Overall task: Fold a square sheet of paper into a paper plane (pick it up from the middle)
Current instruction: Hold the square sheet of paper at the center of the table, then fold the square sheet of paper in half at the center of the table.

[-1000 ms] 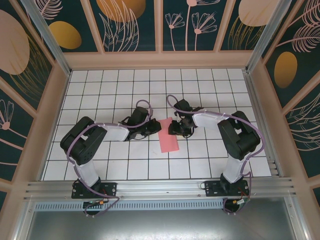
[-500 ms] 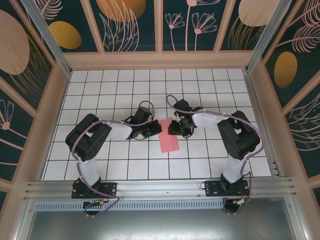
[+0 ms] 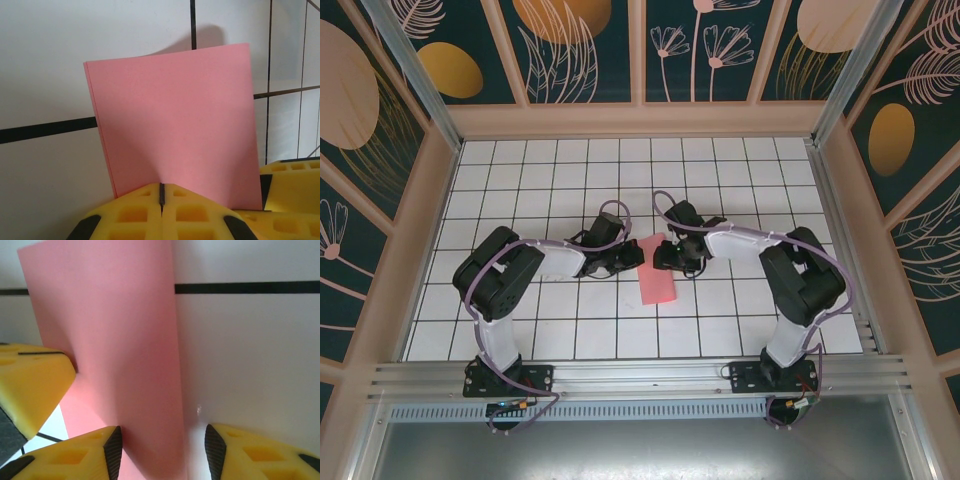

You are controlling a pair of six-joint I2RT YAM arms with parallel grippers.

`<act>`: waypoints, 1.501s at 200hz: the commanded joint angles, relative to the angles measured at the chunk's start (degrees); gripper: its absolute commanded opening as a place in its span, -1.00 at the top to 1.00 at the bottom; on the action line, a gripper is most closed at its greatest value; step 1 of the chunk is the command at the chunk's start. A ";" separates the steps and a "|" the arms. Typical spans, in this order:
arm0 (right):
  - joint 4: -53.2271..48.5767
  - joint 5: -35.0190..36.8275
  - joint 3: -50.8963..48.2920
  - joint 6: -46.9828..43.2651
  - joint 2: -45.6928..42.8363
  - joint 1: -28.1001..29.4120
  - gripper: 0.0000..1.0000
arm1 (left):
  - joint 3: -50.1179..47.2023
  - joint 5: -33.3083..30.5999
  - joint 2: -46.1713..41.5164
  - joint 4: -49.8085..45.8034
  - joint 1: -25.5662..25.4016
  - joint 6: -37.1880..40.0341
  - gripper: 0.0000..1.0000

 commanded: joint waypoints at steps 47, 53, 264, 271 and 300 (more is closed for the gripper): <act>8.02 1.94 -2.93 6.95 -10.05 -0.78 0.11 | -3.62 -7.17 6.65 -7.36 -0.45 2.13 1.00; 9.31 0.72 -3.19 7.13 -9.70 -0.76 0.29 | -3.57 -7.17 6.74 -7.62 -0.39 2.21 1.00; 15.29 -3.79 -9.31 1.72 1.90 -4.44 1.00 | -5.20 -11.57 8.16 -11.15 -0.45 -1.22 1.00; 15.30 -3.83 -10.17 1.44 1.31 -4.46 1.00 | -5.33 -11.67 8.25 -11.02 -0.41 -1.28 1.00; 14.90 -3.63 -15.19 -0.14 -2.40 -9.10 1.00 | -6.09 -11.46 8.51 -10.41 -0.45 -1.37 1.00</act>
